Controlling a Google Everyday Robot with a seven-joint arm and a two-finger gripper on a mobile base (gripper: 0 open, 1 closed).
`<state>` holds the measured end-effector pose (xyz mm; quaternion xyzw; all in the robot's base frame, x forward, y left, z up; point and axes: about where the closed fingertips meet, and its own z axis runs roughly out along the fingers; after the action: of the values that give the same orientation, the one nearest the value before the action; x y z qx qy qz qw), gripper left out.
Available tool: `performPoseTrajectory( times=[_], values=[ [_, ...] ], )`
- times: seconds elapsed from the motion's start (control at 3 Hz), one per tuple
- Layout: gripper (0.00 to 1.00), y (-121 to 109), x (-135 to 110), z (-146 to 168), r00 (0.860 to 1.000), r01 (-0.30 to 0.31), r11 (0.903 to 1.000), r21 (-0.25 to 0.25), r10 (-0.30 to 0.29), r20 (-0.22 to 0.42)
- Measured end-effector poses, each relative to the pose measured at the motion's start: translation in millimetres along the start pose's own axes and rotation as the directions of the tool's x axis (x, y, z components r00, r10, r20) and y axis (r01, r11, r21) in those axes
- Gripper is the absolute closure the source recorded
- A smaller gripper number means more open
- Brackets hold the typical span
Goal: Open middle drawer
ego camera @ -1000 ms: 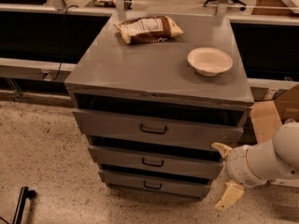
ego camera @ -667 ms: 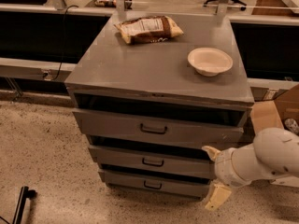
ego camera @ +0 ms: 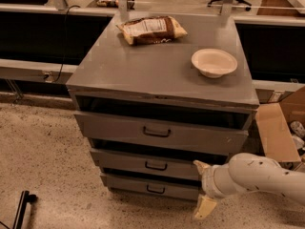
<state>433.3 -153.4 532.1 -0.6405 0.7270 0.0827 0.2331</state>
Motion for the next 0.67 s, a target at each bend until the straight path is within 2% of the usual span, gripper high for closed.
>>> performPoseTrajectory(
  times=[0.67],
  values=[
    [0.00,-32.3,23.0,76.7,0.999,0.036,0.9993,0.015,-0.035,-0.014]
  ],
)
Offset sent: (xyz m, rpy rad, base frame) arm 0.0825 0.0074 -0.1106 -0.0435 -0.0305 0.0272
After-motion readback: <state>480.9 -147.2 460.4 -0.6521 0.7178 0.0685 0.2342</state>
